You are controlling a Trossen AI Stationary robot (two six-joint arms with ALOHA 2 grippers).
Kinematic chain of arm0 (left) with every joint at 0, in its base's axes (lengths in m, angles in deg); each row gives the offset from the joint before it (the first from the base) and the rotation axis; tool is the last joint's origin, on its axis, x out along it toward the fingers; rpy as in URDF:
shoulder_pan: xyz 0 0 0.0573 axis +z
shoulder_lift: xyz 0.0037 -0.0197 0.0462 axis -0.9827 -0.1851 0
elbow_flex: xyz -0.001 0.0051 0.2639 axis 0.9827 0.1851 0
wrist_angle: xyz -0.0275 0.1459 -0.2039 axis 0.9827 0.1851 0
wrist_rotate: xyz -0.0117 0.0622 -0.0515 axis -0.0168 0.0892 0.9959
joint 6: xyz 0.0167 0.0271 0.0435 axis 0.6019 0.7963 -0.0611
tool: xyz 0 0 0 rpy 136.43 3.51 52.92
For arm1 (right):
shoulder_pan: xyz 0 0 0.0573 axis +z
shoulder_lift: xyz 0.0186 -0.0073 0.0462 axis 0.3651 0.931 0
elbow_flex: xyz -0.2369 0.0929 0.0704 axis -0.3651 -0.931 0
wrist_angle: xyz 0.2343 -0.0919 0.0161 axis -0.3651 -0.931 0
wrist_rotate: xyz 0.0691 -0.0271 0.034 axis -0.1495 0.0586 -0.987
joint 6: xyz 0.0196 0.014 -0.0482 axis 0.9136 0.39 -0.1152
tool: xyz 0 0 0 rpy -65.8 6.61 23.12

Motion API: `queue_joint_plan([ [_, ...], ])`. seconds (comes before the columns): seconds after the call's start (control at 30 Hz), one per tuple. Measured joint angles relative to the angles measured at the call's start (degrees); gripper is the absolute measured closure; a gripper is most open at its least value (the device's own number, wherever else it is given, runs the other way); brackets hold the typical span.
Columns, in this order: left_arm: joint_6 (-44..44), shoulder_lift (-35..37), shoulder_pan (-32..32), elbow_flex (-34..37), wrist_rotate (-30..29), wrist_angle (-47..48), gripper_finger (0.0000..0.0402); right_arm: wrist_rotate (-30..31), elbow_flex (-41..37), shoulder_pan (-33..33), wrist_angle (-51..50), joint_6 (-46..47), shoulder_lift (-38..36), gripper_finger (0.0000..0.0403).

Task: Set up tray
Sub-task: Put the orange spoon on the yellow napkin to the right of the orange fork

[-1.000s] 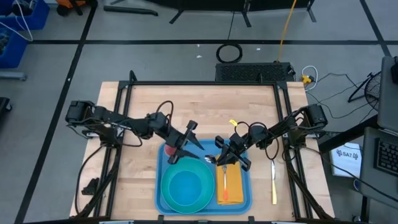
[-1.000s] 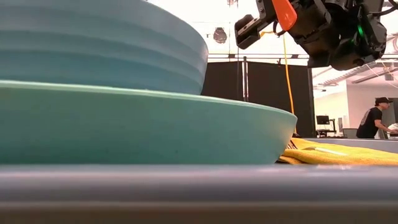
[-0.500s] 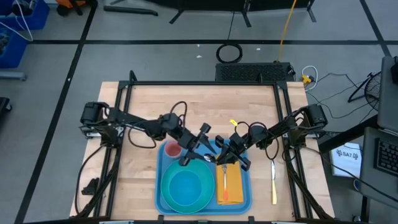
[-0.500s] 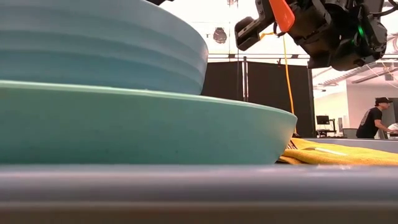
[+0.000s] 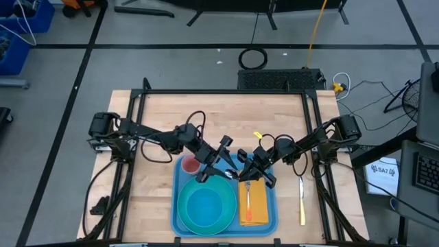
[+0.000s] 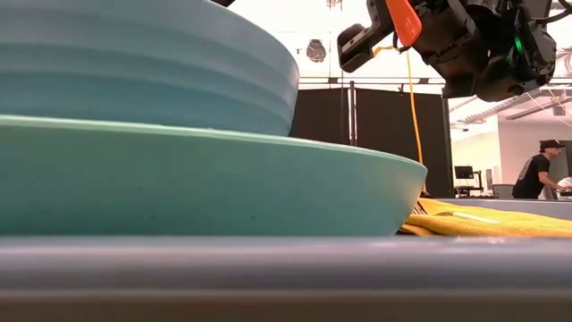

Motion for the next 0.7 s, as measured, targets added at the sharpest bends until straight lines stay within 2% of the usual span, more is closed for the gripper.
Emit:
queue_joint_plan([
  [0.2, -0.01, 0.02, 0.17, 0.0, -0.65, 0.2, 0.0227, 0.07, 0.0, 0.0, 0.0, 0.0, 0.0, 0.0399],
  [0.3, 0.56, 0.02, 0.2, 0.0, -1.34, 0.22, 0.024, 0.13, 0.0, 0.0, 0.0, 0.06, 0.0, 0.0399],
  [0.4, 1.68, 0.02, 0.22, 0.0, -1.77, 0.24, 0.0286, 0.15, 0.0, 0.0, -0.01, 0.26, 0.0, 0.0399],
  [0.5, 4.1, 0.02, 0.4, 0.0, -1.2, 0.28, 0.0368, 0.12, 0.0, 0.0, -0.01, 0.22, 0.0, 0.0399],
  [0.53, 5.03, 0.02, 0.62, 0.0, -0.68, 0.29, 0.0383, 0.24, 0.0, 0.04, -0.02, 0.28, 0.0, 0.0399],
  [0.7, 4.72, 0.04, 0.74, 0.0, -1.09, 0.22, 0.0394, 1.06, 0.0, -0.07, -0.02, 0.55, 0.0, 0.0395],
])
